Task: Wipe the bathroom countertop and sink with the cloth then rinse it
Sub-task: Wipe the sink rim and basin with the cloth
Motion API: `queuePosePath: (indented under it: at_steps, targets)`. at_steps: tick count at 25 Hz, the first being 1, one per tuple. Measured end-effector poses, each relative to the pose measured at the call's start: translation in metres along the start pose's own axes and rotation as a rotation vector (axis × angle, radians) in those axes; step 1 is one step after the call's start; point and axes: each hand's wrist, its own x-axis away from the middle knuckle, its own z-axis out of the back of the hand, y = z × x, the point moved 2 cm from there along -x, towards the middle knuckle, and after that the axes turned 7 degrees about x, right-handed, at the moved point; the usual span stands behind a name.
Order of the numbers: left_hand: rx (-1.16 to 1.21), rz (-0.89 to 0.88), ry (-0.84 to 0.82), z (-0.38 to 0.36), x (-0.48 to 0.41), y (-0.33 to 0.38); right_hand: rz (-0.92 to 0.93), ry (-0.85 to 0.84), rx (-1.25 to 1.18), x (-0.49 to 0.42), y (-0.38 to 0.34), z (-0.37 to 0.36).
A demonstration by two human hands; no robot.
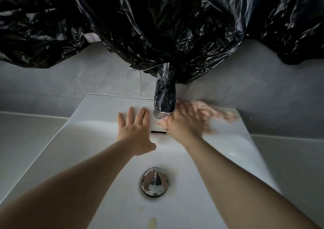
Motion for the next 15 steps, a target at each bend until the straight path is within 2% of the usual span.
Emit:
queuePosePath:
  at_steps: [2,4,7,9,11,13,15]
  targets:
    - [0.001,-0.007,-0.023,0.001,-0.001,-0.002,0.135,0.009,0.027,0.0,-0.011,0.0]
    - [0.001,-0.004,-0.051,0.001,-0.002,-0.004,0.133,0.029,0.073,-0.002,0.023,0.001]
    - [-0.01,0.001,-0.076,0.002,-0.003,-0.004,-0.156,-0.004,0.076,-0.004,0.085,0.007]
    - [-0.004,0.008,-0.088,0.002,-0.004,-0.004,-0.252,-0.086,0.043,-0.009,0.074,0.006]
    - [-0.007,0.01,-0.1,0.002,-0.004,-0.004,-0.138,-0.071,0.029,-0.011,0.028,0.001]
    - [-0.015,0.016,-0.117,0.004,-0.004,-0.003,0.07,-0.055,0.058,-0.007,-0.008,-0.005]
    - [-0.016,0.014,-0.154,0.006,-0.006,-0.004,0.153,-0.052,0.081,-0.008,0.006,-0.002]
